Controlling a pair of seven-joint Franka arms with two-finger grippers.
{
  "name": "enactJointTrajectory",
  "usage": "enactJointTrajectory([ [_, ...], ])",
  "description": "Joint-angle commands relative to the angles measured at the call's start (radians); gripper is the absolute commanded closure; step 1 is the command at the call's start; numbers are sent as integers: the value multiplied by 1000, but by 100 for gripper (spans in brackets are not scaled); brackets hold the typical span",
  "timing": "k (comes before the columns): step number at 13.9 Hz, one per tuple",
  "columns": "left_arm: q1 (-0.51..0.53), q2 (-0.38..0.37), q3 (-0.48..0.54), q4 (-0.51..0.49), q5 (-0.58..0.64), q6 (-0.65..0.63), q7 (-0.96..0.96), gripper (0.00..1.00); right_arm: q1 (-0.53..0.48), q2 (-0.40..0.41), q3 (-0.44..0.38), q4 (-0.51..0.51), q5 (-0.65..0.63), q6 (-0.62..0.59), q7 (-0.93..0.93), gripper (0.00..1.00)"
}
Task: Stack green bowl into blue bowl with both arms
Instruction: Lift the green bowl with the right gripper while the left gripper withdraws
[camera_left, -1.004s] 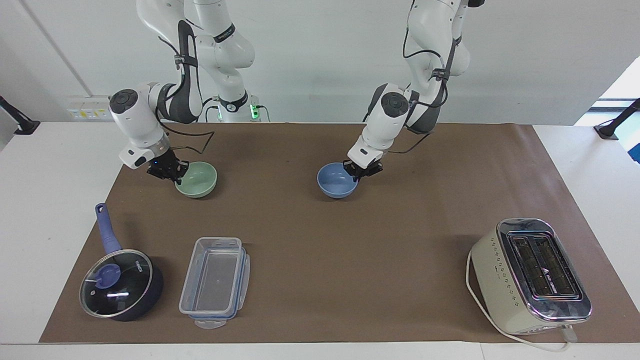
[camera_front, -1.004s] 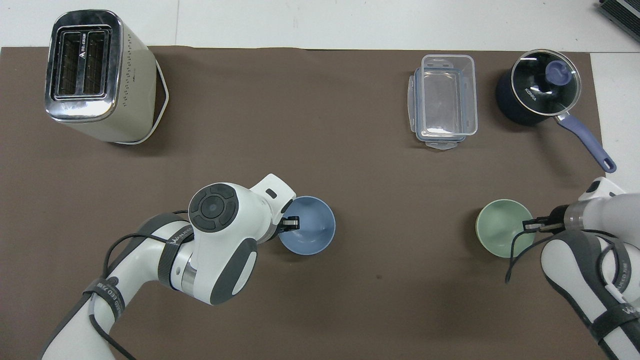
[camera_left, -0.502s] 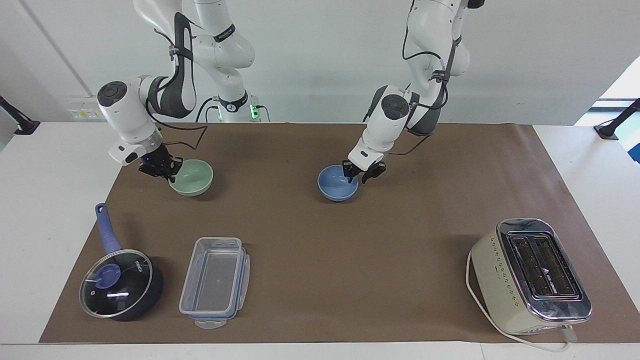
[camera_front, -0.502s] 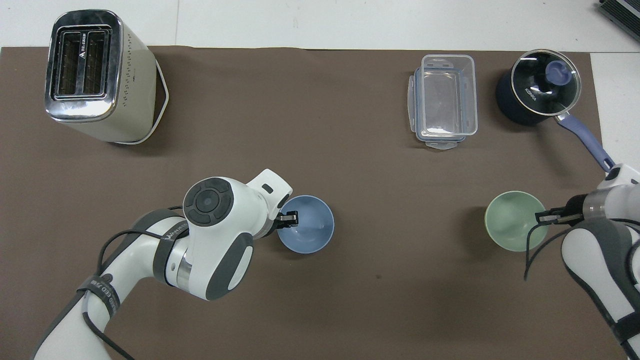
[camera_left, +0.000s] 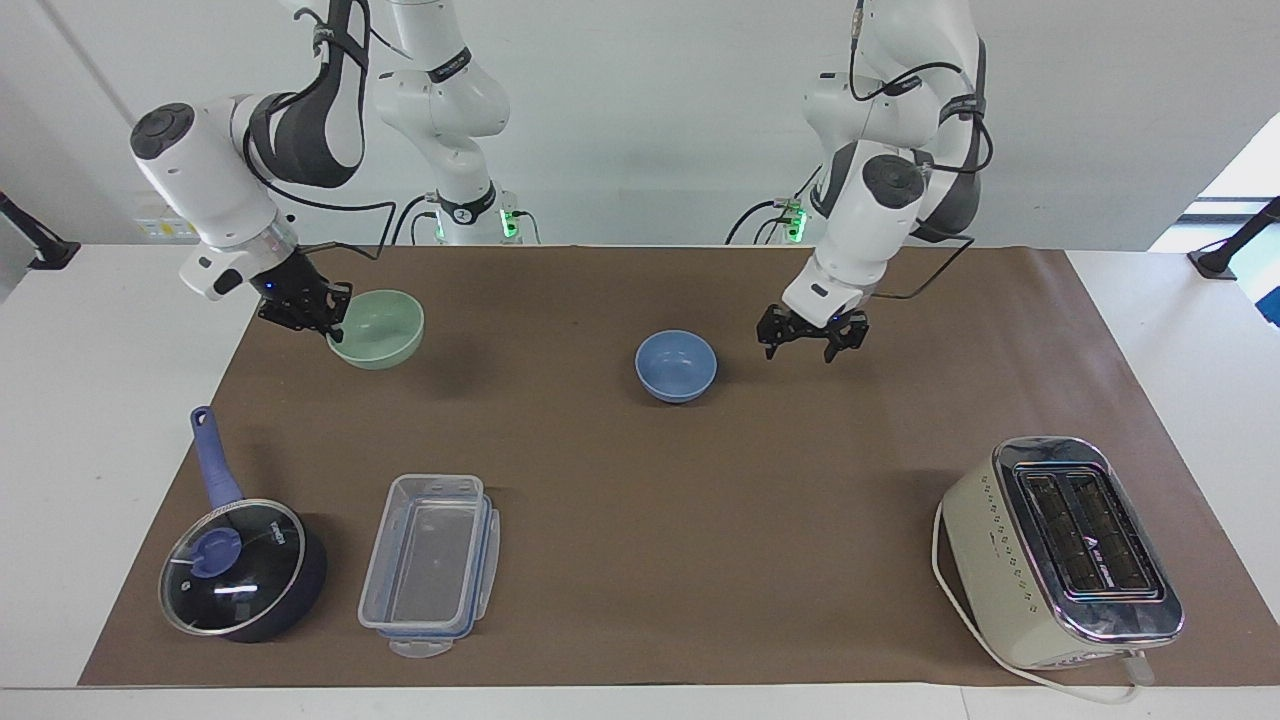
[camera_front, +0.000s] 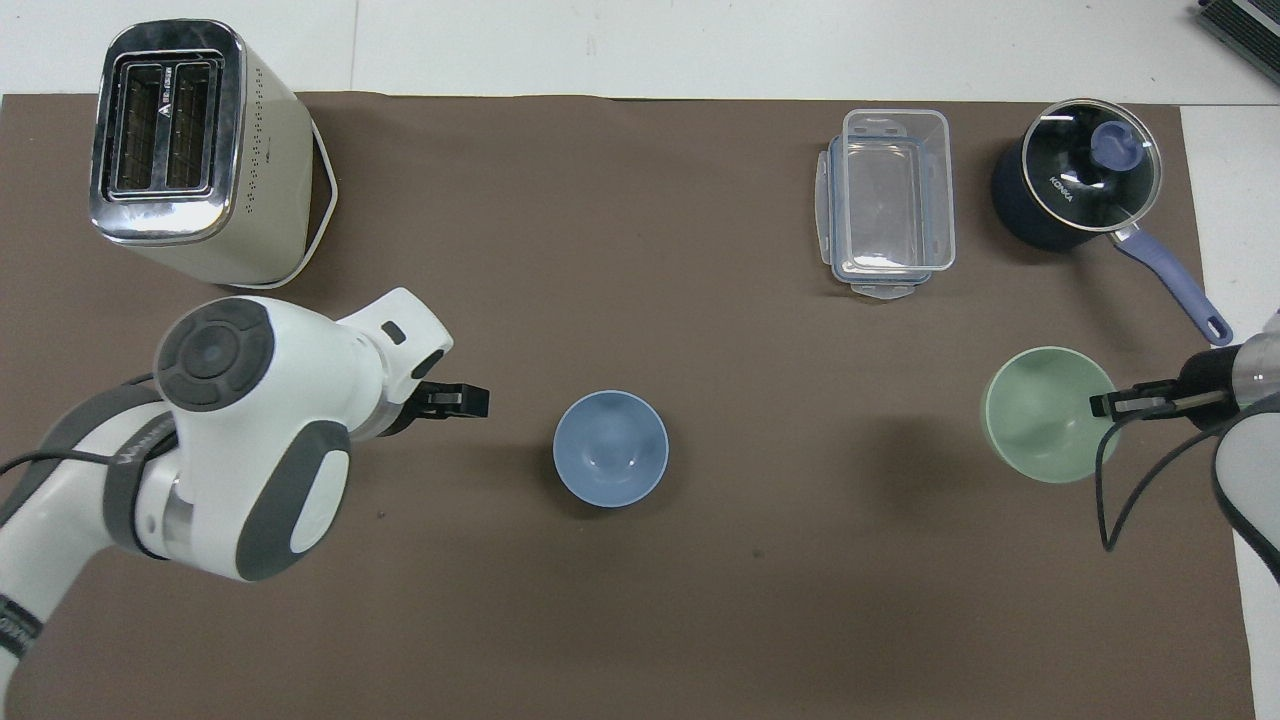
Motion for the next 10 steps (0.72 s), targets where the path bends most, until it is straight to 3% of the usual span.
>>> enactJointTrajectory([
  [1,93,-69,-10,34,16,-62,129,0,41,9,34,79,22,-63,126,100],
  [5,174,-3,-7,270,16,-223,235,0,187,27,48,116,3,-59,365,100],
  [10,274,1,-5,415,76,-359,308,0,373,88,48,203,-1,-69,629,100],
])
